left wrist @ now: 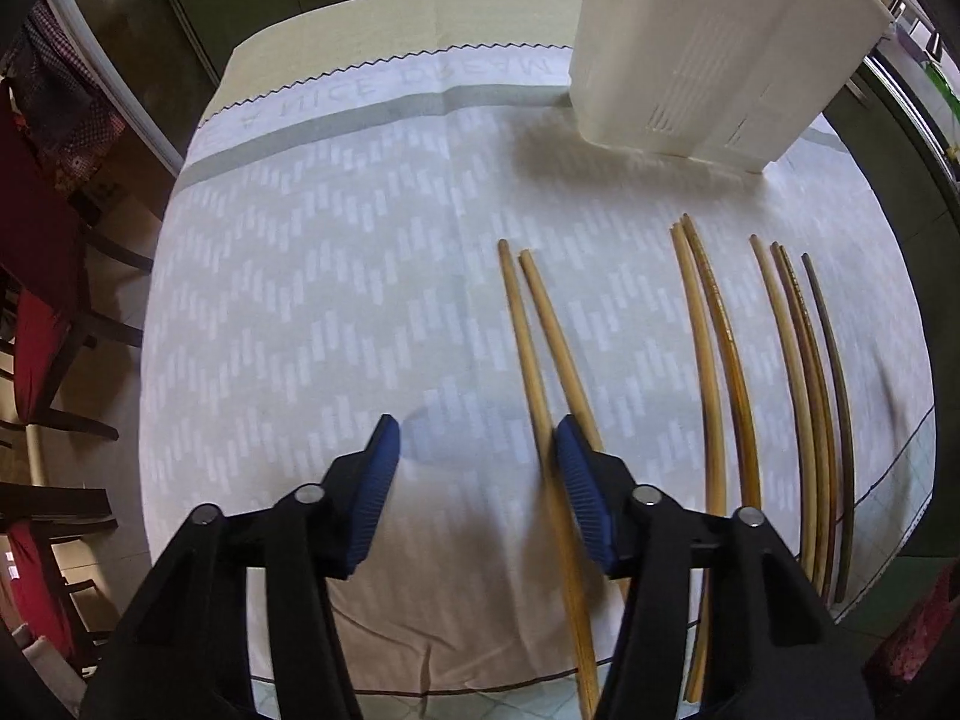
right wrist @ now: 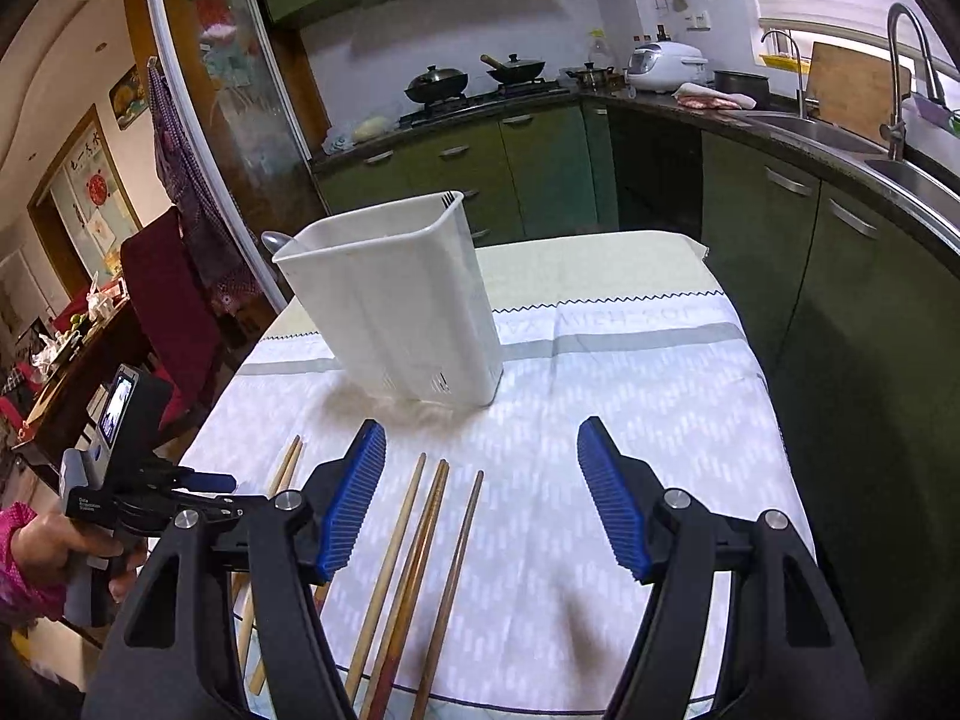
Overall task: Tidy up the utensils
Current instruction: 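Grasp a wooden chopstick with the left gripper while the right gripper releases the fork into the caddy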
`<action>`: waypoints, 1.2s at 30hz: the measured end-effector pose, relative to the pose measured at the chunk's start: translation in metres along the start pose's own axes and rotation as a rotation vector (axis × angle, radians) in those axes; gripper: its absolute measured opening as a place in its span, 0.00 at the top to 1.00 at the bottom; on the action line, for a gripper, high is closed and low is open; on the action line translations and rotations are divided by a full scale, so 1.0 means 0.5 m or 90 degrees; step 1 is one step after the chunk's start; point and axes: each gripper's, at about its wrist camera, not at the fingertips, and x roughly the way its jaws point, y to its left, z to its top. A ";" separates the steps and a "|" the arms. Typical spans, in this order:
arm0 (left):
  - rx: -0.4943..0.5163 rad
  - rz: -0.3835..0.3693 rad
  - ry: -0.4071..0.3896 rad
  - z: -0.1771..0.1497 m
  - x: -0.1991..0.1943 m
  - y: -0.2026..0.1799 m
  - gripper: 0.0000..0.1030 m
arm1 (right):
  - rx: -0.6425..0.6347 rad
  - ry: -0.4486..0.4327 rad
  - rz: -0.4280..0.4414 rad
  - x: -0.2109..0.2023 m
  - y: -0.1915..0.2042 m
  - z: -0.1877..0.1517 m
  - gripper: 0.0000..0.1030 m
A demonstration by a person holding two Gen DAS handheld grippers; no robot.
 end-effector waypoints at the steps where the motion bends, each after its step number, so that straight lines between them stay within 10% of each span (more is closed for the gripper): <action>1: -0.001 -0.002 0.001 0.001 0.001 0.000 0.55 | -0.001 0.003 -0.002 0.001 0.000 -0.001 0.36; 15: 0.003 -0.047 0.031 0.002 0.004 -0.011 0.91 | -0.076 0.191 -0.022 0.110 0.047 -0.014 0.36; 24: 0.072 -0.030 0.028 0.018 0.010 -0.041 0.91 | -0.086 0.334 -0.044 0.229 0.040 -0.027 0.68; 36: 0.084 -0.042 0.045 0.040 0.015 -0.031 0.91 | -0.102 0.397 -0.076 0.287 0.056 -0.043 0.70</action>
